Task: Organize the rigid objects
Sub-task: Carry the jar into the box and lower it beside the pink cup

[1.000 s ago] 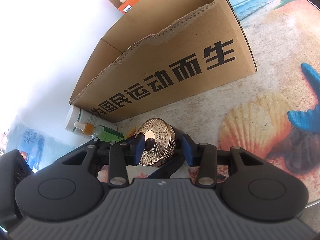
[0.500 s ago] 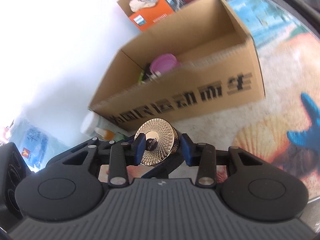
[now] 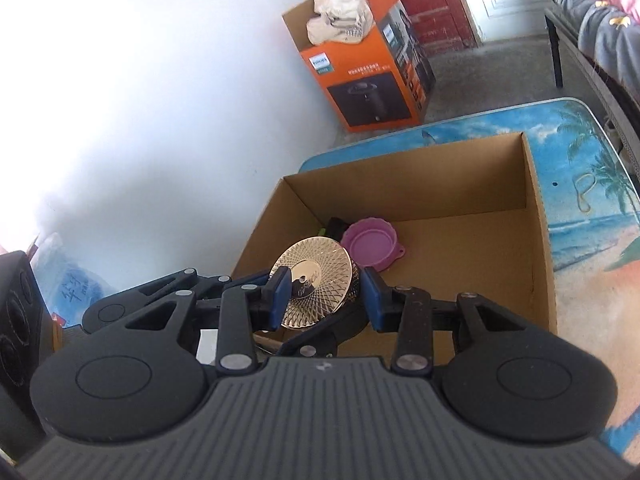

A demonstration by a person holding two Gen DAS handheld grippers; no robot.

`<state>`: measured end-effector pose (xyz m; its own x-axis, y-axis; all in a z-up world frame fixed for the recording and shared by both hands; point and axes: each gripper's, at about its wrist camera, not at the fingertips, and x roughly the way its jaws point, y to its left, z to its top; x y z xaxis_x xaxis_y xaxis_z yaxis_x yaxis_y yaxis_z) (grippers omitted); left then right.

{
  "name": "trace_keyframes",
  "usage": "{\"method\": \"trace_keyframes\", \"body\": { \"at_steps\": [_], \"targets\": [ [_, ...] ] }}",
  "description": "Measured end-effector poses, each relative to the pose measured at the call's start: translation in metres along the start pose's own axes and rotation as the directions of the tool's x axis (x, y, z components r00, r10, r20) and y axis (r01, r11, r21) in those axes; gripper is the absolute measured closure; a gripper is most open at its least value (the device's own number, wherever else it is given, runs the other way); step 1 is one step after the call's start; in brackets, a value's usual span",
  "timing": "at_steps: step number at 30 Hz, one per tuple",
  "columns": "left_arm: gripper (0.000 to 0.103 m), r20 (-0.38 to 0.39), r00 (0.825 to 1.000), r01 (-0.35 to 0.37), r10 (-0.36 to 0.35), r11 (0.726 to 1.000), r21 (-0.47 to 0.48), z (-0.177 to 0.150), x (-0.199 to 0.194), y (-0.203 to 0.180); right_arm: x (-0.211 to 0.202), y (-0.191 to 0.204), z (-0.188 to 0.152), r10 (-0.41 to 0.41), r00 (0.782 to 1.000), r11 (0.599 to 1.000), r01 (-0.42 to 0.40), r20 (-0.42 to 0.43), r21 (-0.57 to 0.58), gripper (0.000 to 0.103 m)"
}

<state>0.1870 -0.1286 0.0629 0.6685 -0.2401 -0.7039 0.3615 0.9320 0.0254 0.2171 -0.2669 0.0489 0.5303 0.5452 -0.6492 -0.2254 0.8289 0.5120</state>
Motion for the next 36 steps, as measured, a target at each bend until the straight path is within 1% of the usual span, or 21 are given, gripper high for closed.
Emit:
{"method": "trace_keyframes", "body": {
  "at_steps": [2,5,8,11,12,17,19,24,27,31,34,35,36],
  "targets": [
    [0.046,-0.072,0.997,0.021,-0.027,0.997,-0.069,0.009,0.028,0.016,0.023,-0.012,0.016,-0.014,0.998,1.0,0.015,-0.066,0.017,0.066],
    [0.046,-0.166,0.985,0.016,-0.041,0.989,-0.148,0.013,0.064,0.033,0.058,-0.027,0.032,-0.029,0.986,0.999,0.035,-0.164,0.033,0.066],
    [0.046,-0.232,0.973,-0.022,-0.017,0.986,-0.163,0.005,0.082,0.034,0.088,-0.038,0.034,-0.032,0.97,0.998,0.042,-0.24,0.039,0.066],
    [0.046,-0.306,0.952,-0.041,-0.017,0.982,-0.183,0.003,0.1,0.038,0.113,-0.044,0.034,-0.038,0.952,0.998,0.051,-0.303,0.035,0.065],
    [0.045,-0.3,0.954,-0.046,-0.008,0.984,-0.171,0.004,0.1,0.037,0.117,-0.045,0.034,-0.033,0.952,0.998,0.046,-0.304,0.034,0.065],
    [0.045,-0.322,0.947,-0.065,0.019,0.989,-0.134,0.008,0.108,0.031,0.124,-0.05,0.039,-0.024,0.946,0.998,0.04,-0.324,0.041,0.065],
    [0.045,-0.332,0.943,-0.059,0.007,0.988,-0.146,0.01,0.111,0.032,0.122,-0.05,0.04,-0.031,0.945,0.998,0.045,-0.326,0.037,0.065],
    [0.045,-0.331,0.944,-0.047,-0.005,0.988,-0.149,0.015,0.114,0.027,0.117,-0.051,0.044,-0.052,0.945,0.998,0.062,-0.324,0.022,0.065],
    [0.045,-0.36,0.933,-0.036,-0.022,0.987,-0.154,0.015,0.121,0.022,0.12,-0.054,0.044,-0.08,0.933,0.996,0.089,-0.35,0.01,0.063],
    [0.045,-0.41,0.911,-0.02,-0.043,0.989,-0.149,0.012,0.133,0.015,0.129,-0.059,0.04,-0.106,0.913,0.994,0.113,-0.393,-0.006,0.062],
    [0.045,-0.436,0.898,-0.005,-0.063,0.988,-0.153,0.011,0.138,0.015,0.133,-0.064,0.038,-0.106,0.907,0.993,0.115,-0.407,-0.002,0.061],
    [0.045,-0.436,0.897,-0.003,-0.069,0.987,-0.161,0.011,0.138,0.016,0.134,-0.066,0.038,-0.103,0.907,0.993,0.115,-0.408,0.004,0.061],
    [0.042,-0.435,0.898,-0.003,-0.069,0.987,-0.163,0.012,0.138,0.016,0.134,-0.067,0.038,-0.1,0.906,0.993,0.114,-0.41,0.01,0.061]
  ]
}}
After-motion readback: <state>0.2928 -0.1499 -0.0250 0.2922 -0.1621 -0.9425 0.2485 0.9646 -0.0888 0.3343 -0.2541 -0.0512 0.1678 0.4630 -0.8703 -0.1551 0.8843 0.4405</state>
